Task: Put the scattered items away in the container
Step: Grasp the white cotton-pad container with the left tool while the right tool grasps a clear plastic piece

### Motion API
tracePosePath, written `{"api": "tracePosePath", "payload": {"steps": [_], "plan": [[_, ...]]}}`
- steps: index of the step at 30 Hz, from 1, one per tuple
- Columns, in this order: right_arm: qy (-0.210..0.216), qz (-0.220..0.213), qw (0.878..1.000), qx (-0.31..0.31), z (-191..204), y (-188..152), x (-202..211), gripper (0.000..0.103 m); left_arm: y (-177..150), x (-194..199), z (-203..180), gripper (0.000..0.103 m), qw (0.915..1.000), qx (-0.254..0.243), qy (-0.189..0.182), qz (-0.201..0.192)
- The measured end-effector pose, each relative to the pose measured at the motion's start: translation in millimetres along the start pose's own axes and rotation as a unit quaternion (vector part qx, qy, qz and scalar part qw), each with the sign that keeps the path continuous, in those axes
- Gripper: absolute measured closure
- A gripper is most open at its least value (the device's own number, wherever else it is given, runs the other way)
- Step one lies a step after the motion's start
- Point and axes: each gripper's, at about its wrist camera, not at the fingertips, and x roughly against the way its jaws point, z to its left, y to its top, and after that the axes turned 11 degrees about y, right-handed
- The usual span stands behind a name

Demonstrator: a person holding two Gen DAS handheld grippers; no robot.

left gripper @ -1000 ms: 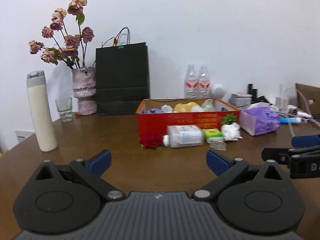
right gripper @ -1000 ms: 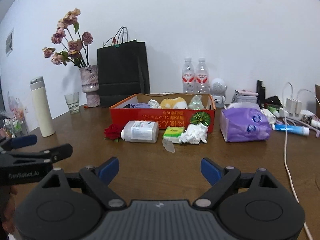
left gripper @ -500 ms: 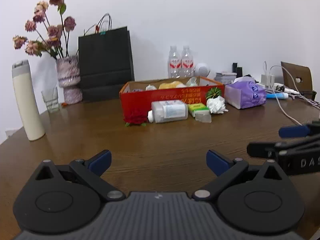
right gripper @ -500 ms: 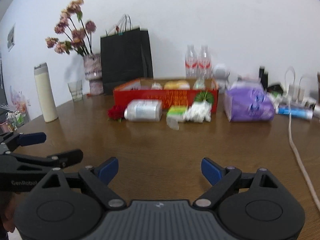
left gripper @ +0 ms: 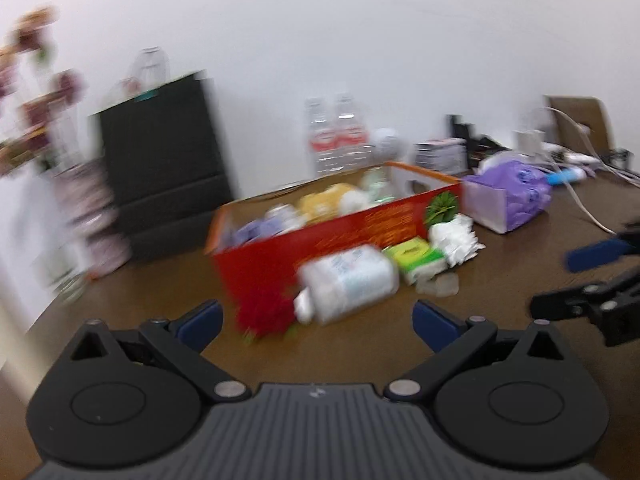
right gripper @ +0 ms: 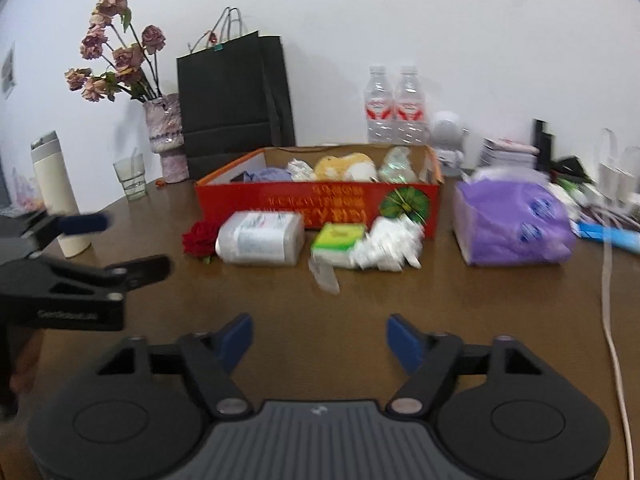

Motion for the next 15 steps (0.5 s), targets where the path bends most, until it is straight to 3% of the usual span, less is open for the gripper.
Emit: {"api": "tracePosePath", "payload": {"steps": [2,7,12,15], "plan": [[0.010,0.009,1.000,0.011,-8,11,-21,0.046,10,-32,3,0.000,0.9991,-0.019,-0.034,0.015],[0.012,0.050,0.998,0.021,-28,26,-71,0.052,24,-101,7,0.000,0.9915,-0.048,-0.110,0.050],[0.032,0.066,0.997,0.018,-34,28,-93,0.052,28,-141,7,0.000,0.9763,-0.084,-0.186,0.071],[0.033,0.068,0.997,0.021,-34,28,-101,0.060,31,-157,4,0.001,0.9650,-0.101,-0.226,0.086]]}}
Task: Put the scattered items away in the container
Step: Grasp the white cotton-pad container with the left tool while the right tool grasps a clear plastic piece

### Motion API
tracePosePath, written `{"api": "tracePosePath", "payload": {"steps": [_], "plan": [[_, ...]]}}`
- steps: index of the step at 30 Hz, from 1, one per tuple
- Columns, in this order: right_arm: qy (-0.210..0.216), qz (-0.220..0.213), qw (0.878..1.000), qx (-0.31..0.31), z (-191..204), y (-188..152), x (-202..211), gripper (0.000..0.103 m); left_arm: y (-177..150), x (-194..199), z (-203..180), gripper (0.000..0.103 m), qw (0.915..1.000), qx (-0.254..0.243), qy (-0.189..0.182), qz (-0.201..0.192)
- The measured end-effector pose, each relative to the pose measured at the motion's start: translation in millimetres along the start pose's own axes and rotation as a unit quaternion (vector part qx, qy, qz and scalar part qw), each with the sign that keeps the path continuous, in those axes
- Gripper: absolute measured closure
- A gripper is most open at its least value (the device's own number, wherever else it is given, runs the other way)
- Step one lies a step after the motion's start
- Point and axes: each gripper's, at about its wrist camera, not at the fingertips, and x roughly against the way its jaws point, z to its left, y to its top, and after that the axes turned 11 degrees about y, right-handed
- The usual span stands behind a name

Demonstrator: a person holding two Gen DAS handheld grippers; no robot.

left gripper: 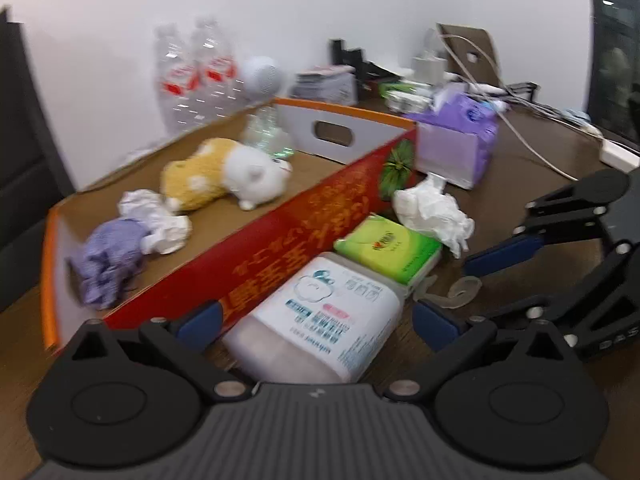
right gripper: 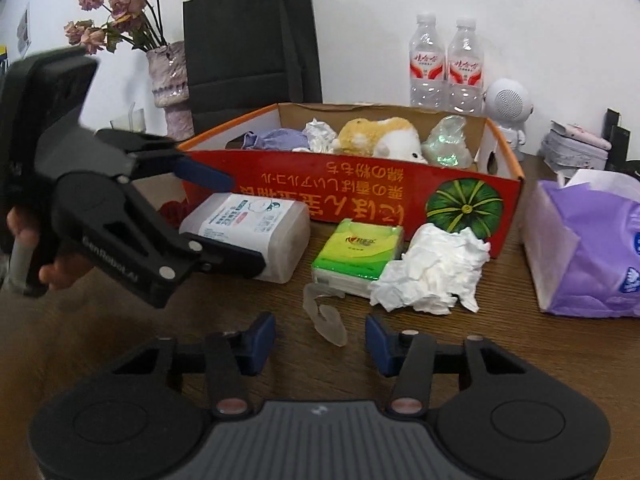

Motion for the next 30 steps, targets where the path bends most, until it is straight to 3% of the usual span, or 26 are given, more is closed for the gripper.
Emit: {"api": "tracePosePath", "payload": {"steps": [3,7,12,13,15,18,22,26,30], "plan": [[-0.009,-0.004,1.000,0.004,-1,1,-2,0.072,3,-2,-1,0.016,0.9999,-0.006,-0.002,0.012],[-0.010,-0.004,1.000,0.002,-5,0,2,0.088,4,10,-13,0.025,0.9992,-0.021,-0.005,0.033],[-0.010,-0.009,1.000,-0.006,-10,-4,11,0.092,5,13,-42,0.024,0.9971,-0.048,-0.006,0.058],[-0.010,-0.010,1.000,-0.008,-10,-4,13,0.093,6,10,-46,0.024,0.9969,-0.046,0.001,0.063],[-0.014,-0.016,1.000,-0.011,-11,-7,21,0.094,9,5,-50,0.034,0.9968,-0.028,0.016,0.073],[-0.022,-0.022,0.999,-0.021,-12,-14,36,0.094,9,9,-56,0.034,0.9963,0.003,0.030,0.080],[-0.021,-0.024,0.999,-0.034,-7,-29,61,0.094,0,39,-70,0.035,0.9926,0.062,0.074,0.073],[-0.018,-0.025,0.999,-0.034,11,-48,86,0.094,-21,79,-100,0.035,0.9854,0.091,0.139,0.038],[-0.028,-0.018,0.999,-0.029,30,-64,102,0.094,-45,113,-125,0.035,0.9684,0.148,0.195,0.048]]}}
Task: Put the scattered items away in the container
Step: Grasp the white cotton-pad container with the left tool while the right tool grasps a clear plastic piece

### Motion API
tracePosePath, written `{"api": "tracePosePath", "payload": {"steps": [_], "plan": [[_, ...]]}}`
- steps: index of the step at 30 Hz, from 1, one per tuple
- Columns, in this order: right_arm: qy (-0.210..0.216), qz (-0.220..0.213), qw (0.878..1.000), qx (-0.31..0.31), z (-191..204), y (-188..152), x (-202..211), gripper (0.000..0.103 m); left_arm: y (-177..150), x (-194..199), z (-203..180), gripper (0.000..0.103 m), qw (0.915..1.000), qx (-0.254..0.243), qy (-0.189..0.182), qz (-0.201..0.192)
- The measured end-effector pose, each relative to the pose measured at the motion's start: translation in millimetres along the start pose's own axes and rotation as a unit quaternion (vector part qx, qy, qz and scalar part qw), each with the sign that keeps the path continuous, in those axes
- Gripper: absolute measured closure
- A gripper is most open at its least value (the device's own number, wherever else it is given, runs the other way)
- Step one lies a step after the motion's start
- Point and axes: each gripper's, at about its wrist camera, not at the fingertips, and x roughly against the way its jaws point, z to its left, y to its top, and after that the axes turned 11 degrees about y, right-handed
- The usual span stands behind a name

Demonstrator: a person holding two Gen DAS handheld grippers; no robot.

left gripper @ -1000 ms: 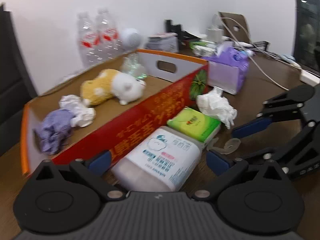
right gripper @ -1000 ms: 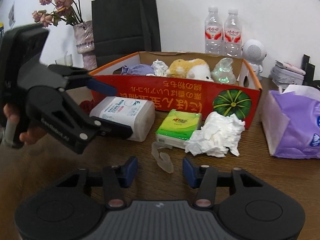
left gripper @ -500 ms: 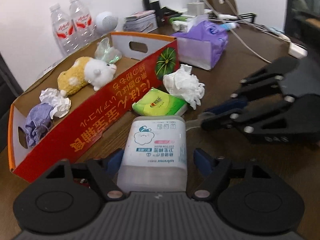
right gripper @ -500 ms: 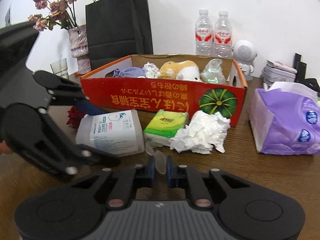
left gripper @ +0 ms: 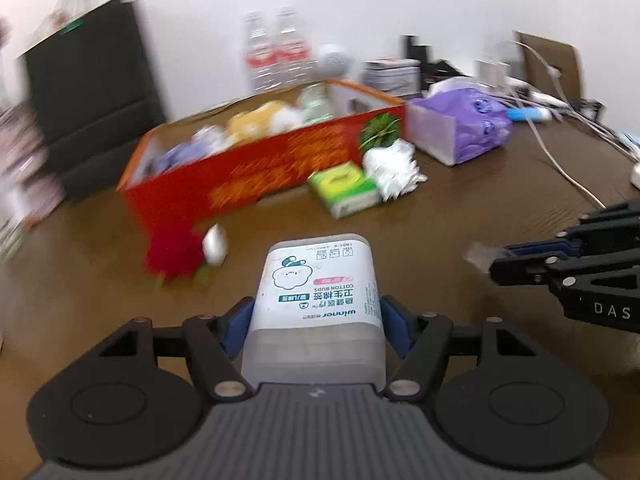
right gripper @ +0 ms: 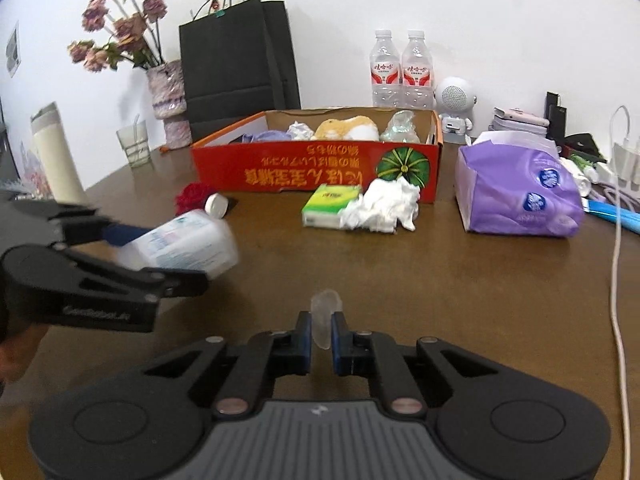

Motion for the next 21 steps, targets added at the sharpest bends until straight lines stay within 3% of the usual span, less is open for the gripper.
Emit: {"api": "tracePosePath", "payload": {"steps": [5,10,14,21], "plan": [[0.006,0.000,1.000,0.004,20,-21,23,0.094,-33,44,16,0.035,0.9954,0.078,0.055,0.007],[0.008,0.001,1.000,0.013,39,-34,33,0.094,-53,65,27,0.035,0.9913,0.105,0.079,0.013],[0.008,0.002,1.000,0.001,49,-40,37,0.094,-60,71,26,0.035,0.9895,0.120,0.078,0.019],[-0.010,0.008,1.000,0.016,60,-52,46,0.094,-69,95,11,0.035,0.9877,0.131,0.083,-0.022]]}}
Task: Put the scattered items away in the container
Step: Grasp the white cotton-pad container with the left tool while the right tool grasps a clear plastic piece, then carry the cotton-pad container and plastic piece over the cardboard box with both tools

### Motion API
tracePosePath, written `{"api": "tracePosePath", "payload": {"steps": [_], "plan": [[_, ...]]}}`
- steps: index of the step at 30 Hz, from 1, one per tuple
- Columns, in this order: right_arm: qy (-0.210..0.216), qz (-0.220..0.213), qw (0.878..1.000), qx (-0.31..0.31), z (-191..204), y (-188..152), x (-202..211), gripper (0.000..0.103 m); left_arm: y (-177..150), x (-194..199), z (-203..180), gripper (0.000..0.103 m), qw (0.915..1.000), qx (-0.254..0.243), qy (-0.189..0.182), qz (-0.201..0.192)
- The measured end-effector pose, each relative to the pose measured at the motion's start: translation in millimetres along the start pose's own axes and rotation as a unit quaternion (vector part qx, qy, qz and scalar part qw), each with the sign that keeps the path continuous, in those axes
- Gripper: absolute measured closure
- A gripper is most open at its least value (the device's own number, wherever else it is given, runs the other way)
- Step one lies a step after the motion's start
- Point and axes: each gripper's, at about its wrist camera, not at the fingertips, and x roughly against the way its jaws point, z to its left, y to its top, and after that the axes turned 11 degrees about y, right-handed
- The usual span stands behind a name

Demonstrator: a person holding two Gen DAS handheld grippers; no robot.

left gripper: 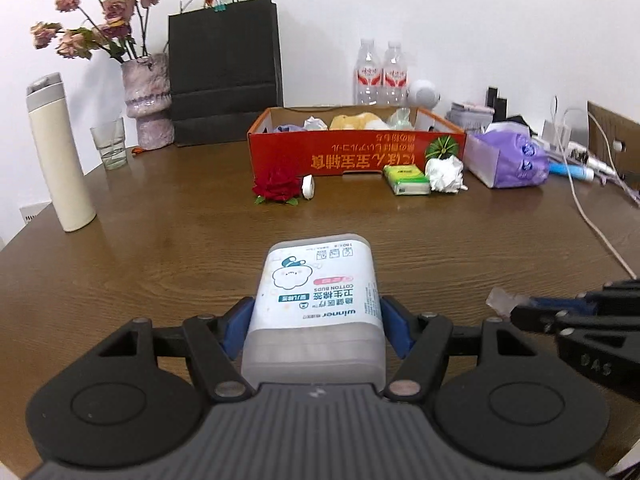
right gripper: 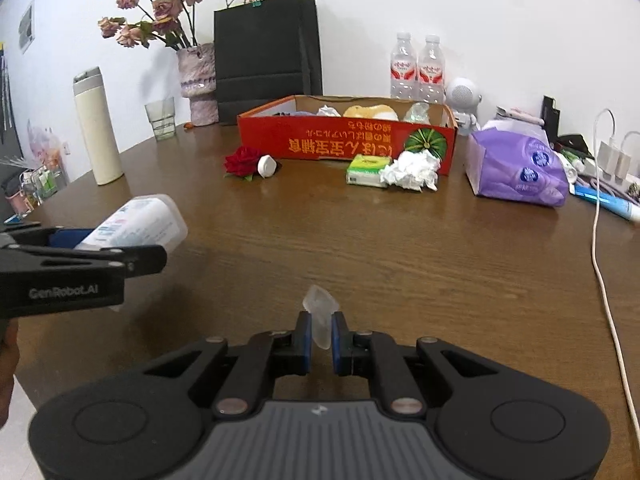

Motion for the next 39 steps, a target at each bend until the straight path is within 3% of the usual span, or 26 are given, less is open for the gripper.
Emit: {"api": "tracePosePath", "payload": {"steps": [7,16,31,36,39], "plan": [[-0.014,-0.074,0.997,0.012,12,1,35,0.094,-6,34,-4,0.035,0.9975,0.016,0.006,-0.068],[-0.014,-0.165,0.986,0.016,24,23,72,0.094,17,58,-1,0.034,0.9902,0.029,0.007,-0.137],[-0.027,-0.222,0.974,0.034,11,105,68,0.094,87,46,-4,0.034,0.9784,0.040,0.004,-0.203],[0.010,-0.206,0.978,0.009,-6,143,45,0.094,128,18,-10,0.034,0.9803,0.036,-0.007,-0.194],[0.005,-0.197,0.980,0.005,-17,167,25,0.094,152,-8,-18,0.034,0.9837,0.028,-0.005,-0.177]]}}
